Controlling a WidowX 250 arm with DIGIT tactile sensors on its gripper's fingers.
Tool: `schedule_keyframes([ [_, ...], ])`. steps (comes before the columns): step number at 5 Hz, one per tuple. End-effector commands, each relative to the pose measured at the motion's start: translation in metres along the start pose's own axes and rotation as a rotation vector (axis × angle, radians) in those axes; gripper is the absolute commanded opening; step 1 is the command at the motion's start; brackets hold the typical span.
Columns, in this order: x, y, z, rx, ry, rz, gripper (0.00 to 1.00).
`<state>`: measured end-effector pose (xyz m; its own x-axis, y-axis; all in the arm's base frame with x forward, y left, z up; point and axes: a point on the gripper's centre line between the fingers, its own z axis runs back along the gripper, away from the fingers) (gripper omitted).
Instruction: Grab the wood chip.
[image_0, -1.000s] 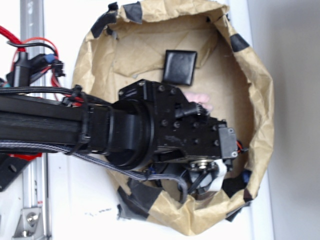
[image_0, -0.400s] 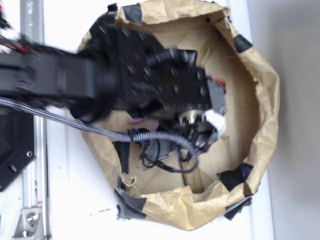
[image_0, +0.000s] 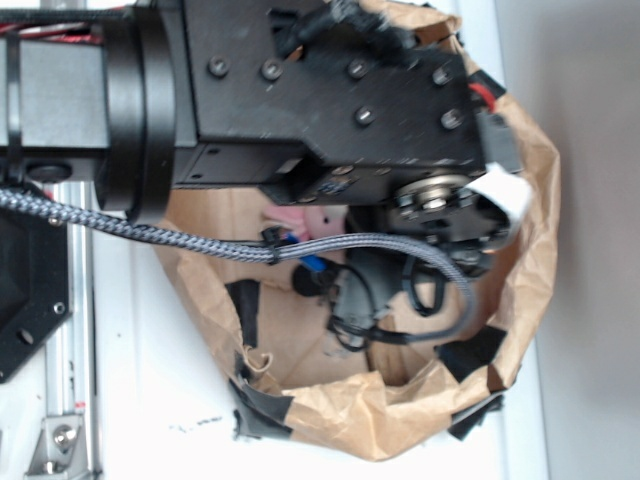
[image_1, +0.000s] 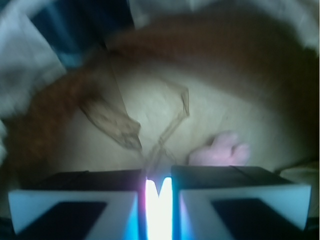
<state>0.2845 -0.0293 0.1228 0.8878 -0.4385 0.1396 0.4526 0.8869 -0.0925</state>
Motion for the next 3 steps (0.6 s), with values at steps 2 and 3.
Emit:
schedule_keyframes([
  [2, -0.008, -0.028, -0.055, 0.119, 0.087, -0.449, 1.0],
  [3, -0.005, -0.037, -0.069, 0.069, 0.049, -0.696, 1.0],
])
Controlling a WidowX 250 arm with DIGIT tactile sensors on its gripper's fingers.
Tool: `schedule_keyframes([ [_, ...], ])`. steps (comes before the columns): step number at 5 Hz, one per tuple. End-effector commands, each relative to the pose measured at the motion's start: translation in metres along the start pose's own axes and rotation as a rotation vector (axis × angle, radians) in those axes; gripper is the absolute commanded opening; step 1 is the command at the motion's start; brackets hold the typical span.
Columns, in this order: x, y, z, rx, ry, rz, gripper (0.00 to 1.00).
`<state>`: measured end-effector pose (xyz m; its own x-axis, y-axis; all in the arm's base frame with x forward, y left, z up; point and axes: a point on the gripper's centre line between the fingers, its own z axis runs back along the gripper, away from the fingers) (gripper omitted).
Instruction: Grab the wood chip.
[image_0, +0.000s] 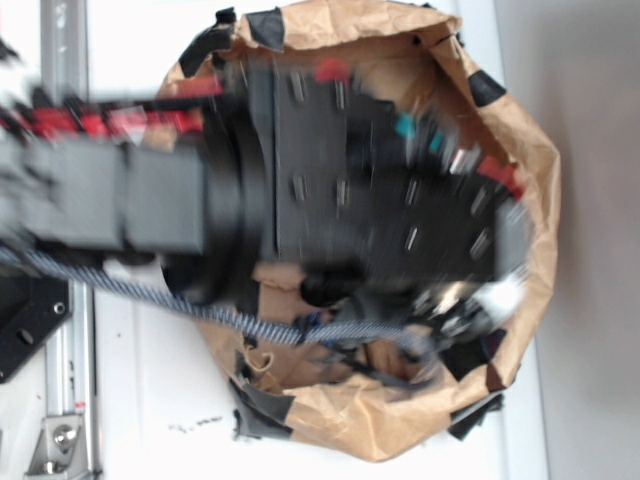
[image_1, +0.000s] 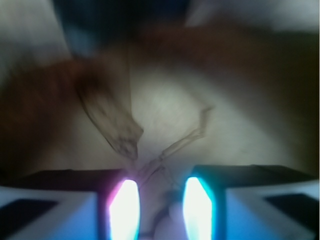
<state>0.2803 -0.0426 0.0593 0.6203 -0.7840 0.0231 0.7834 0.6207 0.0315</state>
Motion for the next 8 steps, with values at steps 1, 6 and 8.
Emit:
schedule_keyframes([
  [1, 0.015, -0.035, 0.005, -0.004, -0.171, -0.47, 1.0],
  [6, 0.036, -0.053, -0.044, -0.079, -0.269, -0.617, 0.75],
  [8, 0.031, -0.048, -0.047, -0.039, -0.251, -0.537, 0.0],
])
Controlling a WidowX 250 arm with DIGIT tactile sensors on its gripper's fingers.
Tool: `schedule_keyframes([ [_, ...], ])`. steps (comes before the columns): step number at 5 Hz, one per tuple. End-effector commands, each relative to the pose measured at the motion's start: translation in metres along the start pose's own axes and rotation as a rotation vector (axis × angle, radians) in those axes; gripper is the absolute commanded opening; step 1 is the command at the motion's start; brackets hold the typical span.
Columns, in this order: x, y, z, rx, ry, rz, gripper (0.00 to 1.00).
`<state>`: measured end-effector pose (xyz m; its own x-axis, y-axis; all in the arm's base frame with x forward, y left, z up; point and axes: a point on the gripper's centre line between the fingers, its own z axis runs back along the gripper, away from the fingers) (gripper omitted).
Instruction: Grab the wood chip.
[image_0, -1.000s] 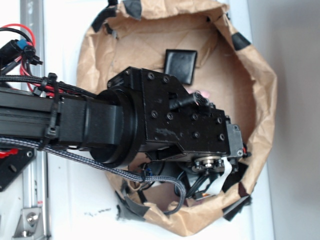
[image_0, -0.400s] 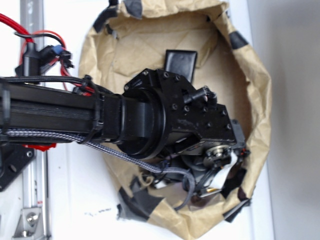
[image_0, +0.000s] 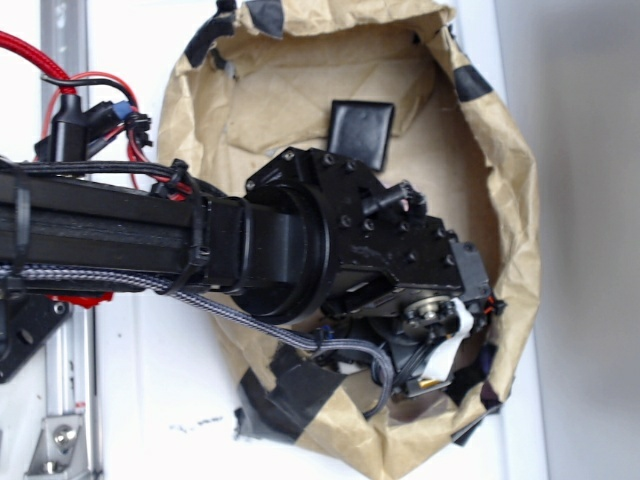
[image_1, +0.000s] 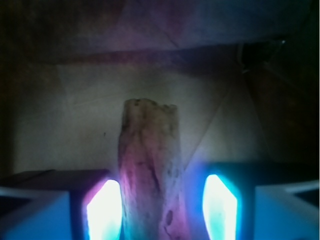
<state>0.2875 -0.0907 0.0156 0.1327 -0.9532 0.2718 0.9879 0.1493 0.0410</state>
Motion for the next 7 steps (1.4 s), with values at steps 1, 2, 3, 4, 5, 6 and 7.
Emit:
schedule_keyframes([
  [1, -0.004, -0.021, 0.003, 0.065, 0.065, 0.069, 0.0],
  [2, -0.017, -0.015, 0.027, 0.102, 0.108, 0.315, 0.0],
  [3, -0.024, -0.011, 0.058, 0.114, 0.136, 0.567, 0.0],
  [4, -0.025, -0.01, 0.068, 0.123, 0.105, 0.599, 0.0],
  [5, -0.025, -0.009, 0.074, 0.127, 0.093, 0.625, 0.0],
  [6, -0.019, -0.009, 0.096, 0.143, 0.083, 0.716, 0.0],
  [7, -0.016, -0.01, 0.131, 0.125, 0.081, 0.96, 0.0],
])
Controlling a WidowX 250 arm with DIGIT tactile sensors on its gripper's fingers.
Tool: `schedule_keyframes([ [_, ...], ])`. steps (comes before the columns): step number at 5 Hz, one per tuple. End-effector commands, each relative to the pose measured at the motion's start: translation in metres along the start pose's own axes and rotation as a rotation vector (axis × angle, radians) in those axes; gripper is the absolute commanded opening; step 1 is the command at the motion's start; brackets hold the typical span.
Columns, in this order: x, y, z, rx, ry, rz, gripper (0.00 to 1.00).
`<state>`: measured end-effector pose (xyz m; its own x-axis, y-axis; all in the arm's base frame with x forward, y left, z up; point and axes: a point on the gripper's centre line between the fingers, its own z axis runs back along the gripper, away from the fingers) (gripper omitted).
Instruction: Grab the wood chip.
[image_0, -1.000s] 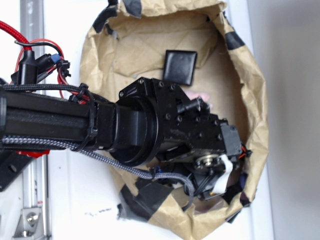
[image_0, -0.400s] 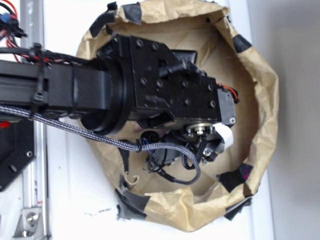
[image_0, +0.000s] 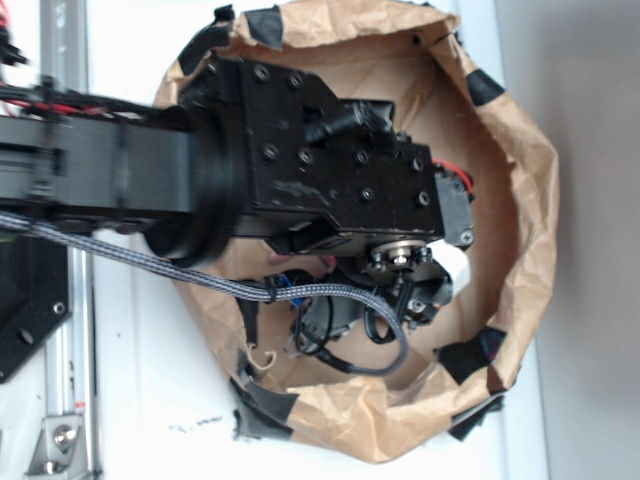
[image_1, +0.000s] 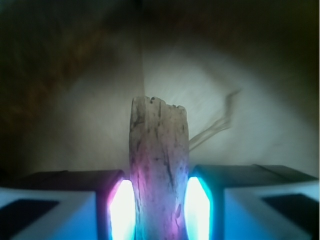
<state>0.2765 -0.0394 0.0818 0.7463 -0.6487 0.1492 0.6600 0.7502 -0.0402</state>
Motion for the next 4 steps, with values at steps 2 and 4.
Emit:
schedule_keyframes([
  [2, -0.001, 0.002, 0.076, 0.081, 0.121, 0.631, 0.0],
  [4, -0.019, -0.004, 0.09, 0.143, 0.166, 0.775, 0.0],
])
